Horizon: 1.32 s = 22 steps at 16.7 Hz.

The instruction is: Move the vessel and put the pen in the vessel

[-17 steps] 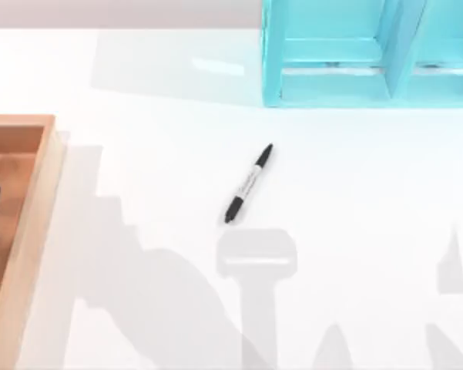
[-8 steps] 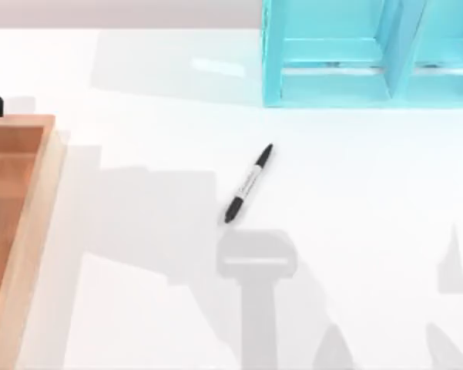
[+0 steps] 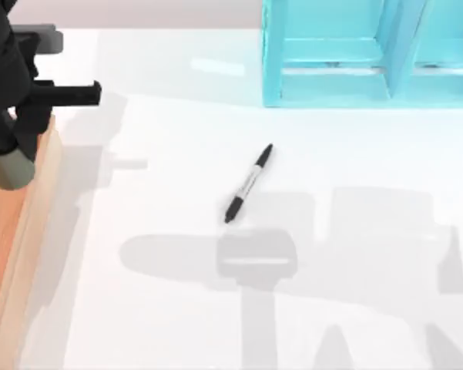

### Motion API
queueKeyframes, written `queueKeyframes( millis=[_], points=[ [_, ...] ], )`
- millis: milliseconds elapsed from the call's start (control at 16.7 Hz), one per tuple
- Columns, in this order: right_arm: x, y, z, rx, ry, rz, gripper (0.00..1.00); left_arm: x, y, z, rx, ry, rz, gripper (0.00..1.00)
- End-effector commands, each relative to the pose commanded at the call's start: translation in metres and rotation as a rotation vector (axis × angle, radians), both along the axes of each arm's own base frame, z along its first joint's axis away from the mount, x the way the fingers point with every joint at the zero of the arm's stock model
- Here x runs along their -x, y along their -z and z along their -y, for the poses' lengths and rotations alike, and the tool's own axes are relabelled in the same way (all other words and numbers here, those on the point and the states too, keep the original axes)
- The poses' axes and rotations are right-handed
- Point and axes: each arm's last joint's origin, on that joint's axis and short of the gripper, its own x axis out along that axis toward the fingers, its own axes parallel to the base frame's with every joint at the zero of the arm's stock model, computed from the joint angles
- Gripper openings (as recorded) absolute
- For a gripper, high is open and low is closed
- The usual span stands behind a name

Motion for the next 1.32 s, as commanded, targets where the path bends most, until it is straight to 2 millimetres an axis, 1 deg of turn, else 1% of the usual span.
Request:
queueKeyframes(
  millis=[60,180,420,540,660,840,960,1020,1080,1320],
  points=[
    [0.000,0.000,0.000,0.000,0.000,0.000,1.00,0.005,-0.005,0.008,-0.002,0.012,-0.008,0.00],
    [0.000,0.000,0.000,0.000,0.000,0.000,1.00,0.012,-0.012,0.014,-0.004,0.024,-0.009,0.00],
    [0.000,0.000,0.000,0.000,0.000,0.000,1.00,0.010,-0.009,0.013,-0.004,0.021,-0.016,0.00],
    [0.000,0.000,0.000,0.000,0.000,0.000,1.00,0.006,-0.005,0.018,-0.001,0.019,-0.015,0.00],
    [0.000,0.000,0.000,0.000,0.000,0.000,1.00,-0.006,0.009,0.034,0.007,0.017,-0.012,0.00],
    [0.000,0.000,0.000,0.000,0.000,0.000,1.00,-0.032,0.050,0.070,0.014,0.019,-0.026,0.00],
    [0.000,0.000,0.000,0.000,0.000,0.000,1.00,-0.041,0.070,0.091,0.024,0.020,-0.018,0.00],
    [0.000,0.000,0.000,0.000,0.000,0.000,1.00,-0.043,0.075,0.097,0.028,0.020,-0.016,0.00],
    [0.000,0.000,0.000,0.000,0.000,0.000,1.00,-0.043,0.078,0.100,0.029,0.020,-0.016,0.00],
    [0.000,0.000,0.000,0.000,0.000,0.000,1.00,-0.044,0.080,0.098,0.027,0.015,-0.023,0.00]
  ],
)
